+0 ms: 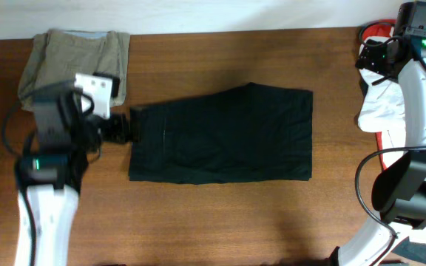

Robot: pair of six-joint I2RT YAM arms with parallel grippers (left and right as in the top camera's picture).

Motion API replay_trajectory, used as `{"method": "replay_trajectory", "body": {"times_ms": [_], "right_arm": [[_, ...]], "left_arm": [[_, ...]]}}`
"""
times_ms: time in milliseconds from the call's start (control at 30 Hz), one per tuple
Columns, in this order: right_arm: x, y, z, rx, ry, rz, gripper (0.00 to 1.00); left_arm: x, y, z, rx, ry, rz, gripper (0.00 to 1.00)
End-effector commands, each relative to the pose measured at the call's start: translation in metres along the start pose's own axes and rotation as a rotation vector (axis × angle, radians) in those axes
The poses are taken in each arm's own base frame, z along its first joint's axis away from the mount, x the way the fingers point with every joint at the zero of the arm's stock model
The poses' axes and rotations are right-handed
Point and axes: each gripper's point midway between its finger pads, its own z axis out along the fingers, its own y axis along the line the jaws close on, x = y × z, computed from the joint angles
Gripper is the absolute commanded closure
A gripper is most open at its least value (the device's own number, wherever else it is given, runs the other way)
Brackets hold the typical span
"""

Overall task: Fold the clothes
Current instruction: 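Move the left gripper to the trousers' left edge and grasp it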

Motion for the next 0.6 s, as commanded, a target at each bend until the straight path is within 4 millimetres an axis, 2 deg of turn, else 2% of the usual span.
{"method": "replay_trajectory", "body": {"times_ms": [0,67,200,233,267,333,400,500,567], "right_arm": [[-0.006,-0.001,-0.007,0.009,-0.024,-0.002,0.01],[-0.006,-0.001,-0.007,0.009,-0.024,-0.002,0.01],[-0.006,-0.001,-0.007,0.009,-0.024,-0.002,0.01],[-0.006,-0.001,-0.007,0.009,-0.024,-0.002,0.01],[-0.006,-0.001,-0.007,0.009,-0.024,-0.002,0.01],[-0.006,-0.001,-0.007,0.009,-0.024,-0.002,0.01],[-0.006,-0.001,-0.007,0.009,-0.024,-0.002,0.01],[-0.006,-0.001,-0.007,0.009,-0.024,-0.002,0.01],[-0.006,-0.001,-0.007,0.009,-0.024,-0.002,0.01]], "left_arm": [[-0.005,0.021,0.030,-0.041,0.171,-0.054,0.01],[0.006,0.022,0.060,0.021,0.241,-0.088,0.01],[0.052,0.034,0.097,0.025,0.424,-0.153,0.01],[0.063,0.038,0.105,0.015,0.460,-0.173,0.01],[0.076,0.054,0.112,-0.062,0.502,-0.268,0.01],[0.093,0.073,0.121,-0.107,0.548,-0.345,0.01],[0.109,0.081,0.127,-0.071,0.593,-0.369,0.01],[0.131,0.081,0.138,0.034,0.649,-0.400,0.01],[0.142,0.068,0.147,0.145,0.677,-0.419,0.01]]}}
